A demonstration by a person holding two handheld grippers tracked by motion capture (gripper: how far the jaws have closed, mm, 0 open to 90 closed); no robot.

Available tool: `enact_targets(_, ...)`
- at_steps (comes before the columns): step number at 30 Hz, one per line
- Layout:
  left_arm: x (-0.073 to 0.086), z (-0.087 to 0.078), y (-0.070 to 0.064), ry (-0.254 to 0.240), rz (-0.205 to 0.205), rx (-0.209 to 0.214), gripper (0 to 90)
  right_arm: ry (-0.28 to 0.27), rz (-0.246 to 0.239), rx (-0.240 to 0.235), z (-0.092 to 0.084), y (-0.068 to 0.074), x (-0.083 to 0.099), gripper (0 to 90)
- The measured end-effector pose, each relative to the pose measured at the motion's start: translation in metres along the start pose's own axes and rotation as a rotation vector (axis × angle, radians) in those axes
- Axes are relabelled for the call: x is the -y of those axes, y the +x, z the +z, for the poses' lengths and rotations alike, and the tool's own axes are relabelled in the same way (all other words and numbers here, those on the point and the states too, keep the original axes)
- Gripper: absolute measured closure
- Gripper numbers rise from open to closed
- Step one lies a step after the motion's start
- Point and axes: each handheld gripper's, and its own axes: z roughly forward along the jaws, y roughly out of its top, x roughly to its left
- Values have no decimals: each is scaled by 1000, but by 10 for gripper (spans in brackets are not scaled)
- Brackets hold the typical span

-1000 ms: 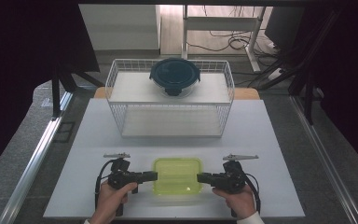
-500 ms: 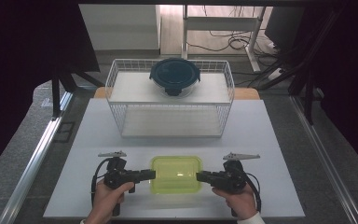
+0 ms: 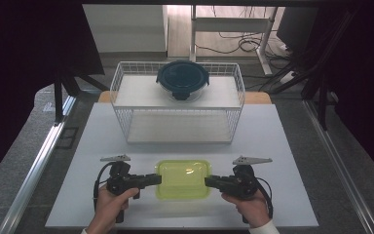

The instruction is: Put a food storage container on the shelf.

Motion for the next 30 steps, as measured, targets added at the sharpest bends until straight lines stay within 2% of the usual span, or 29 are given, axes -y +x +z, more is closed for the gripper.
enact_targets(6, -9, -4, -4, -14, 19, -16, 785, -13, -10, 6, -1, 1, -8, 773)
enact_targets(9, -17, -7, -5, -25, 27, -20, 789, -26, 9, -11, -4, 5, -15, 773)
enact_targets(11, -22, -10, -6, -35, 34, -23, 792, -34, -9, -3, -6, 8, -22, 774)
enact_targets(15, -30, -14, -6, -46, 34, -13, 795, -66, -23, -26, -10, 11, -34, 773)
enact_targets(20, -40, -16, -6, -58, 36, -8, 795, -71, -31, -27, -11, 11, -44, 774)
enact_targets(27, -51, -22, -13, -70, 46, -5, 795, -83, -59, -22, -17, 16, -57, 774)
enact_targets(30, -57, -26, -20, -75, 67, -5, 795, -94, -74, -15, -22, 20, -63, 776)
